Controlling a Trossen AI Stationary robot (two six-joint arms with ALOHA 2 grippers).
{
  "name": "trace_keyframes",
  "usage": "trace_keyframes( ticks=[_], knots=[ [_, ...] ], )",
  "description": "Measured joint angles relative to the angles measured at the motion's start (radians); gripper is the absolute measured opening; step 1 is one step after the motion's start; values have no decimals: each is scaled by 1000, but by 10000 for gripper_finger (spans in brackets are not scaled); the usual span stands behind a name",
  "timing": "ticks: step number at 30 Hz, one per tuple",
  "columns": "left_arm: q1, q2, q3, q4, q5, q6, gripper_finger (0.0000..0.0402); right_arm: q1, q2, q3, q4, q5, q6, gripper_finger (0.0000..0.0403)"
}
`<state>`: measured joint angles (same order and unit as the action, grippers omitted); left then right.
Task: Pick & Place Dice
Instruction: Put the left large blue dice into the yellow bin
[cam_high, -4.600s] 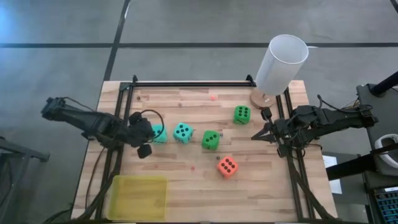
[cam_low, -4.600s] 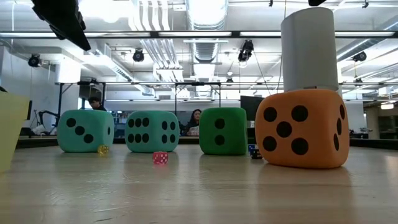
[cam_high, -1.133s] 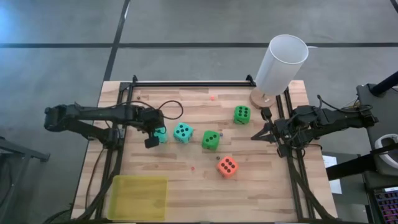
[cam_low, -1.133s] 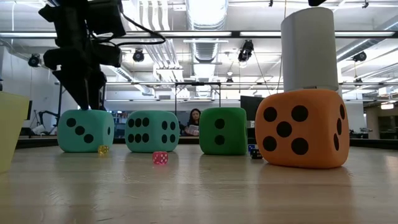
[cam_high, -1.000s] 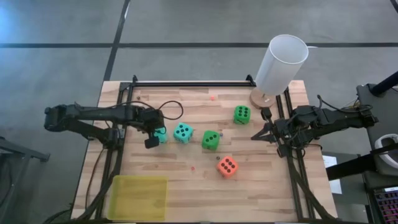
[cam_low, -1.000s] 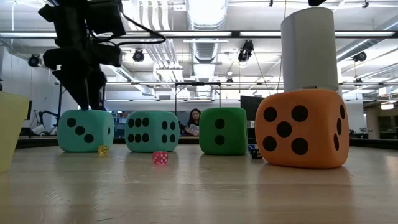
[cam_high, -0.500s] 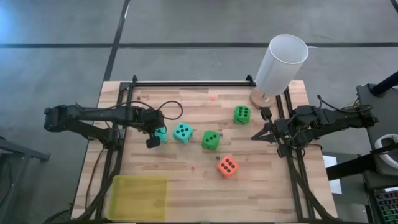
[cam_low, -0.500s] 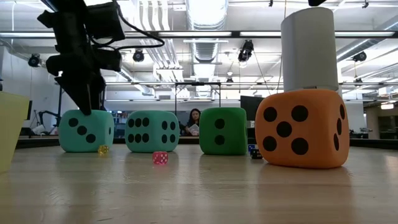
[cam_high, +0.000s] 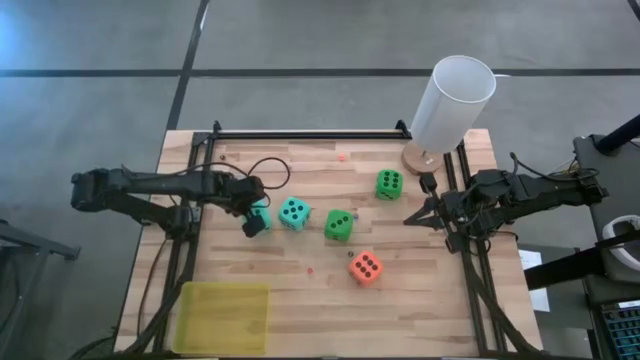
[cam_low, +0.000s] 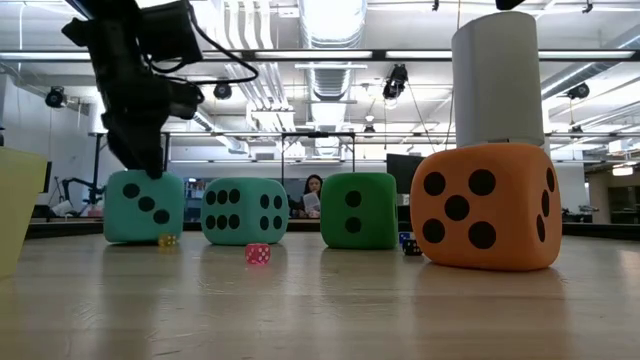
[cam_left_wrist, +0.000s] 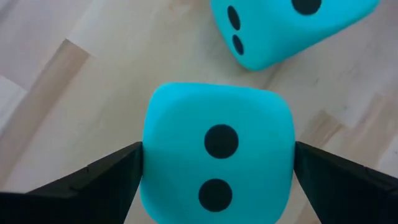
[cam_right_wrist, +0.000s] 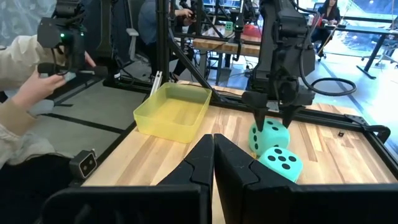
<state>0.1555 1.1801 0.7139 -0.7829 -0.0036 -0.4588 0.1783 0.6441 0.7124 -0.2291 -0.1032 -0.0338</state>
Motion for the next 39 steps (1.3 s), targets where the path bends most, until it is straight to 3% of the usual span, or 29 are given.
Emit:
trace_keyframes(
  ticks=[7, 16, 39],
  knots=[
    [-56, 8, 0, 2, 4, -84, 399, 0, 0, 0, 0, 0, 0, 8],
    [-104, 106, 26, 15, 4, -168, 400, 0, 0, 0, 0, 0, 0, 8],
    [-106, 132, 51, 10, 13, -174, 378, 0, 0, 0, 0, 0, 0, 8]
  ],
)
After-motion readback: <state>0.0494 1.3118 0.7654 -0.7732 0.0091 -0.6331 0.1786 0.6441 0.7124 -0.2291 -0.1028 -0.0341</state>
